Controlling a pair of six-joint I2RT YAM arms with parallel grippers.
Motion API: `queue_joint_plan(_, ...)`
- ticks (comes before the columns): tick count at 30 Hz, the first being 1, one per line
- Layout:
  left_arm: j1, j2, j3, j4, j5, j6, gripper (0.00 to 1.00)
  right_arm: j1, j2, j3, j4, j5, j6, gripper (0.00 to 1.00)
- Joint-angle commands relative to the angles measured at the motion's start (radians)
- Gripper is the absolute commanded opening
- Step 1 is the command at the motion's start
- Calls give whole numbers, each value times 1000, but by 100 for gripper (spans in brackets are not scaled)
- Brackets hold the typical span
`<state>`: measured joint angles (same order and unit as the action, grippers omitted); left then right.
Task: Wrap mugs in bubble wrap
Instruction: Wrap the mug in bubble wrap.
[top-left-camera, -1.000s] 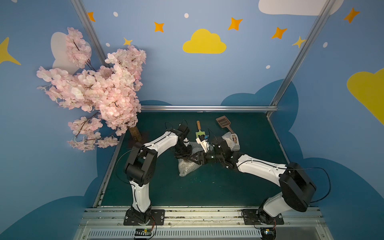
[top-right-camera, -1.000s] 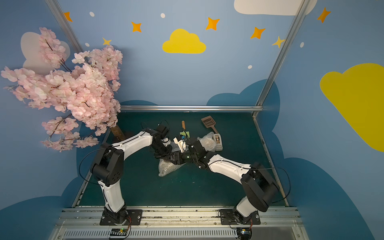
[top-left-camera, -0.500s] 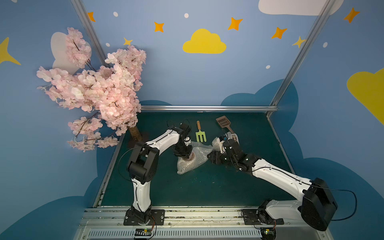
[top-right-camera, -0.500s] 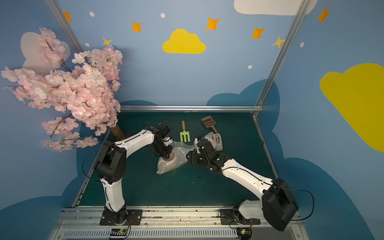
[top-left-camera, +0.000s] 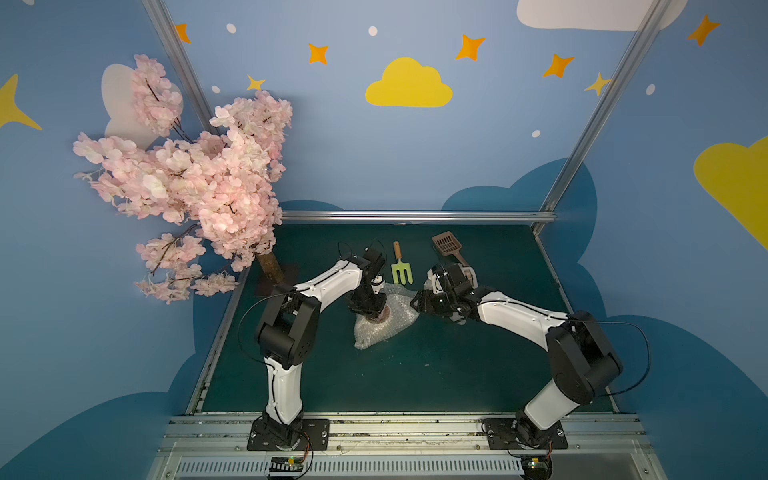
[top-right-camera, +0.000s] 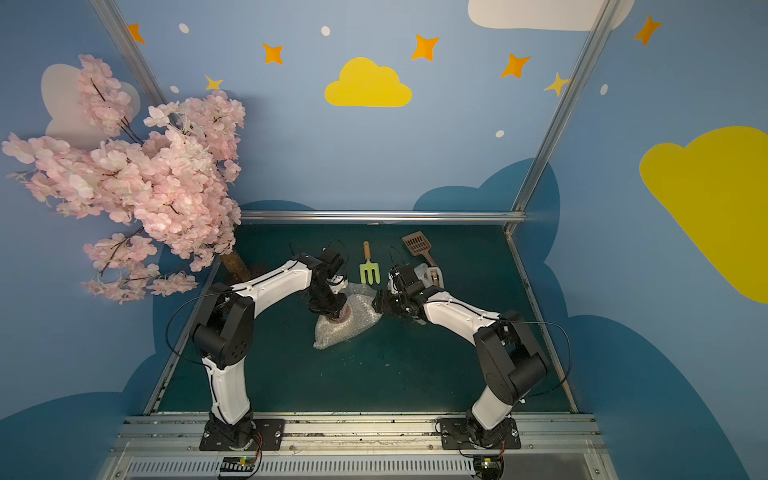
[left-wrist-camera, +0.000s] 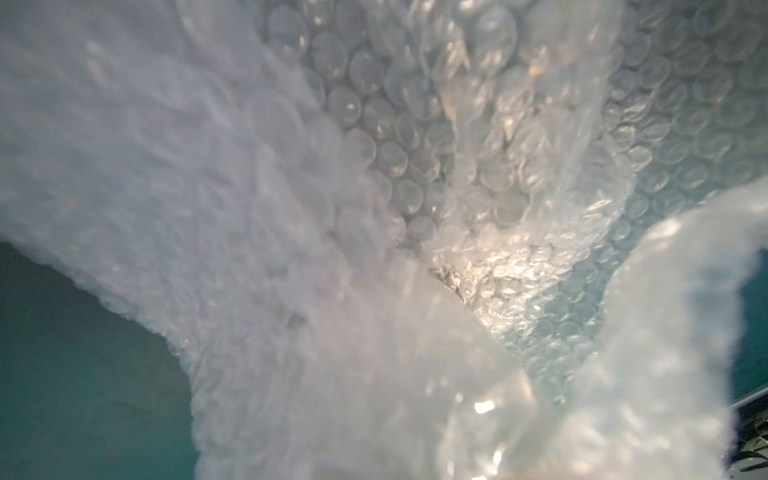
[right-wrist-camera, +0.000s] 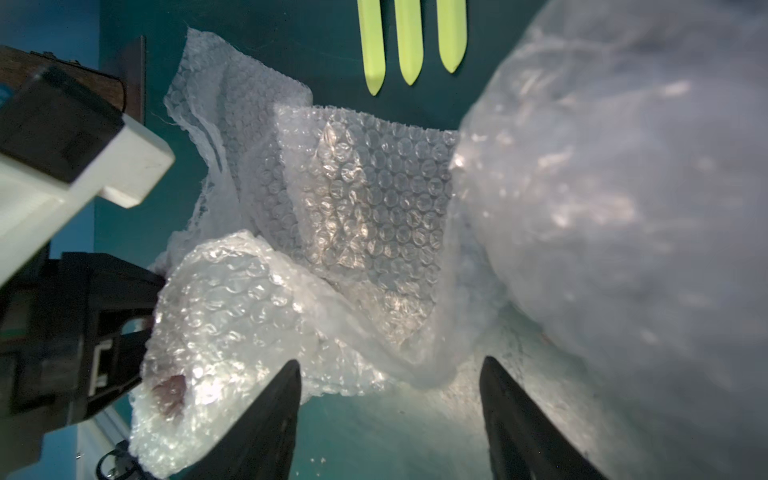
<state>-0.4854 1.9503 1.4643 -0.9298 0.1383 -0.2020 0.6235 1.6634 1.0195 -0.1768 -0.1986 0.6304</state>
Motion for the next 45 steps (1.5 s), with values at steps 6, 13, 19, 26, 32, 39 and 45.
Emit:
queue_joint_plan(6,-4,-1,-7,-6,-43,19,3,-14,46,28,64,-39,35,56)
queue_joint_plan(13,-7,-5,-15,0,-43,27,3,-19,83,67,72,-25,25,33)
queue_joint_plan(19,-7,-14,-14,3,-43,32,3,-17,38,31,105,-43,15,0)
queue_joint_plan(26,-8,-8,1,-8,-43,41,3,-8,-56,-5,125,-186,-25,0)
queue_joint_plan(32,-9,4,19,-16,-45,45,3,30,-76,7,145,-369,-35,0)
queue_joint_plan(39,-13,16,31,-12,-39,41,3,90,27,42,273,-487,58,0)
queue_joint_plan(45,-13,7,26,-11,-43,33,3,155,113,64,283,-454,69,0)
